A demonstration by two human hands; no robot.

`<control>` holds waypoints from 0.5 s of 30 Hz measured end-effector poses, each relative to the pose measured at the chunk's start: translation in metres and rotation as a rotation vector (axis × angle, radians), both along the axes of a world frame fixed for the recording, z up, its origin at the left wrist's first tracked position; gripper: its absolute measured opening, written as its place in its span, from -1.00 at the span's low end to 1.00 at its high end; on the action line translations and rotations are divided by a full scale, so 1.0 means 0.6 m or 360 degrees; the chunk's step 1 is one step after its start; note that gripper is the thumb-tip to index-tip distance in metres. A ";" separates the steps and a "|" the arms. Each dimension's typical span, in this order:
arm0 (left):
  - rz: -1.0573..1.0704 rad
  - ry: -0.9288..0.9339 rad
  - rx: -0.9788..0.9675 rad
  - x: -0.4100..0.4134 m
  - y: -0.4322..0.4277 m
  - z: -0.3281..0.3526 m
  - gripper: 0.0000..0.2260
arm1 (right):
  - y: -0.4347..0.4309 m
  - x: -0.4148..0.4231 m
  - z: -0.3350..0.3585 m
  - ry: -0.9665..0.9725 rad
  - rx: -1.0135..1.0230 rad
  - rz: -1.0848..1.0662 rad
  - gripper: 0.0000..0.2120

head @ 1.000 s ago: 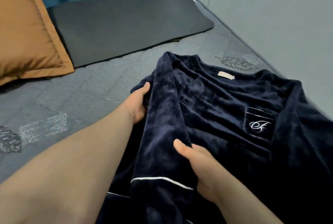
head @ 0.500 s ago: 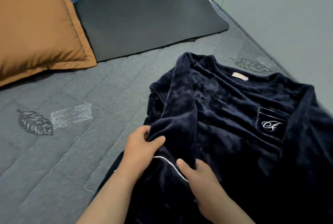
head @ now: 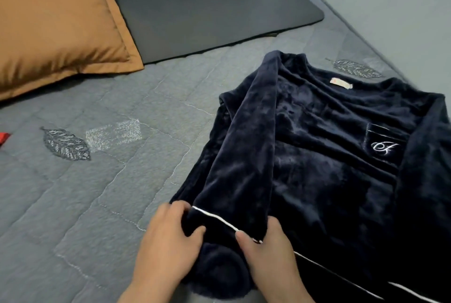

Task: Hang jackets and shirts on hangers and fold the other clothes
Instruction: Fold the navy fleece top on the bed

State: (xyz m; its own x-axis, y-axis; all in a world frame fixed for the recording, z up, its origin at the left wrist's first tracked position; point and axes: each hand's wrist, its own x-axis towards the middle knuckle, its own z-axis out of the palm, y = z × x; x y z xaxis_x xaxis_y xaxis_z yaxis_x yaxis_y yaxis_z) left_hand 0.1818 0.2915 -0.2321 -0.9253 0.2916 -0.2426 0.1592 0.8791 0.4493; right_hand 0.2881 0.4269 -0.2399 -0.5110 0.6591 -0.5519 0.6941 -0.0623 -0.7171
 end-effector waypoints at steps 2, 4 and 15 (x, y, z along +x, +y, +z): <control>0.0065 0.0136 -0.0104 -0.010 -0.006 -0.007 -0.52 | 0.001 0.011 0.006 -0.0113 0.0737 0.0353 -0.29; 0.0140 -0.0161 0.0033 -0.025 0.000 0.002 -0.51 | -0.004 0.027 -0.019 -0.0003 0.1146 0.0743 -0.34; -0.0107 -0.0561 0.0686 0.039 -0.015 0.037 -0.40 | -0.019 -0.060 0.063 0.0225 0.0155 0.0269 -0.60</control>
State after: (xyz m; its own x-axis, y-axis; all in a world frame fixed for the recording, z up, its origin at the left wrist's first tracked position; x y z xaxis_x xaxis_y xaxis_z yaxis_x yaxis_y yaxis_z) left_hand 0.2052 0.2826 -0.2096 -0.7857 0.4885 -0.3795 -0.0161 0.5971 0.8020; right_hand 0.2518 0.4153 -0.2021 -0.6862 0.6041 -0.4052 0.5811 0.1203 -0.8049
